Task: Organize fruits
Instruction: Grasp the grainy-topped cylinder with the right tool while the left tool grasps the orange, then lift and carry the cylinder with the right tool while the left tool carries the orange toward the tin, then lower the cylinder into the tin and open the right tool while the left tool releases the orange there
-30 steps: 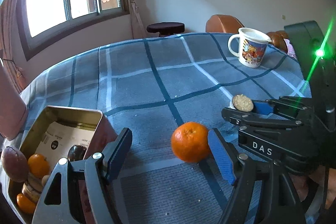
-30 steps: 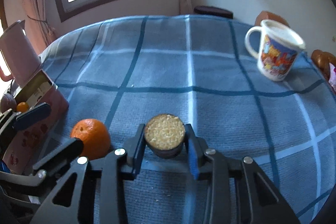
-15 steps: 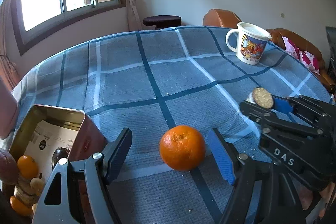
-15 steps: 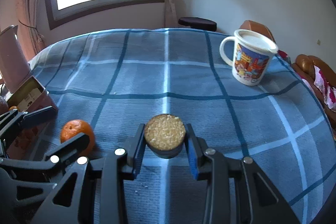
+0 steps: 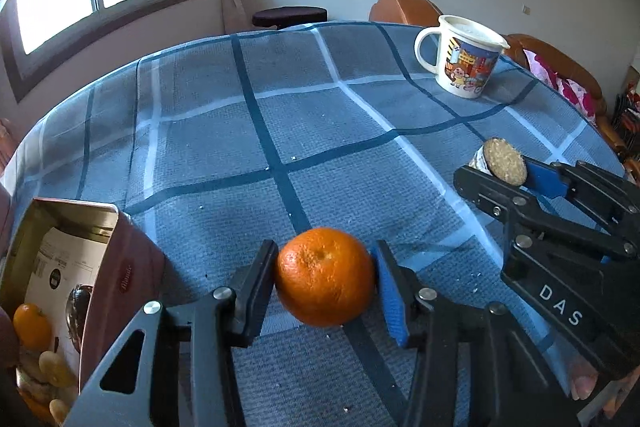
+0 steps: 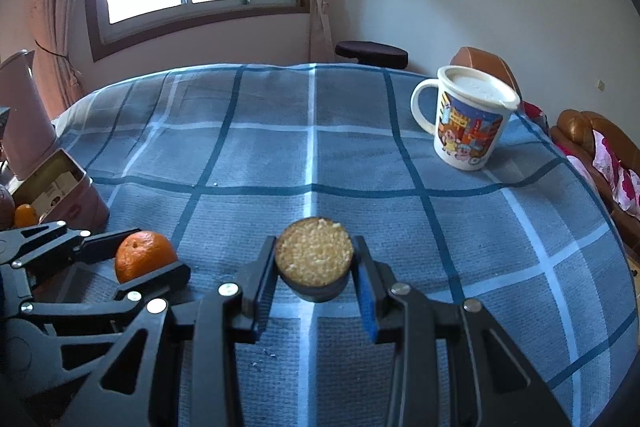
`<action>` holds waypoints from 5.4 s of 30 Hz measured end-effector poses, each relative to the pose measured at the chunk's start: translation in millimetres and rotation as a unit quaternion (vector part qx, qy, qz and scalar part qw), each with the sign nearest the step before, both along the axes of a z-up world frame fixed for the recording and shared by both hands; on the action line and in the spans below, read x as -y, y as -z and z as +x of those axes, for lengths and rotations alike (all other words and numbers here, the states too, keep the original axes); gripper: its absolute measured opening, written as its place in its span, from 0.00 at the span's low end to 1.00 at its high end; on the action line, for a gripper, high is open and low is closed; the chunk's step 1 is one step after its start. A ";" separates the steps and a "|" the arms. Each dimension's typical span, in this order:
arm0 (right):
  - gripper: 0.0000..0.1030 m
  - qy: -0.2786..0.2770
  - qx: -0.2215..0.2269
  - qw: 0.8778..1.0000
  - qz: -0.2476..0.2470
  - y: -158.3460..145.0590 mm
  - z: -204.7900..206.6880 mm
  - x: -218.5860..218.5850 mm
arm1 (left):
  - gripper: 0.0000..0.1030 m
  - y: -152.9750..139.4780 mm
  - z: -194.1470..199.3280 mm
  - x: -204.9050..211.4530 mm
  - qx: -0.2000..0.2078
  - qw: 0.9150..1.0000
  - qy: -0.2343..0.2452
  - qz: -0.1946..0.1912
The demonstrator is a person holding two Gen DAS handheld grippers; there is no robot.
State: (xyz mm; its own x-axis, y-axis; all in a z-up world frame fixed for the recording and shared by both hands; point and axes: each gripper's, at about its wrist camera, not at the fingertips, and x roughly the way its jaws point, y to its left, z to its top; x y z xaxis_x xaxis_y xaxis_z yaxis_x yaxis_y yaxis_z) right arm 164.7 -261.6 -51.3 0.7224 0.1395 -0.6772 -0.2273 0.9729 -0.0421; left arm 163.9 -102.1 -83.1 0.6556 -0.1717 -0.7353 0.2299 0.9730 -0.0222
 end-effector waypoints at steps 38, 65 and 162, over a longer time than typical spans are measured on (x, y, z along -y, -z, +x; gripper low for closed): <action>0.37 -0.031 0.078 0.996 0.029 -18.9 -26.4 0.9 | 0.48 -29.1 -35.0 -12.0 0.125 0.991 -0.050 0.005; 0.37 -0.037 0.130 0.990 0.040 -29.3 -43.3 4.6 | 0.48 -38.6 -57.0 -15.0 0.174 0.983 -0.061 0.000; 0.37 -0.238 0.133 0.962 0.018 -42.4 -94.4 -181.7 | 0.48 -52.0 -139.5 -178.7 0.205 0.956 -0.211 0.000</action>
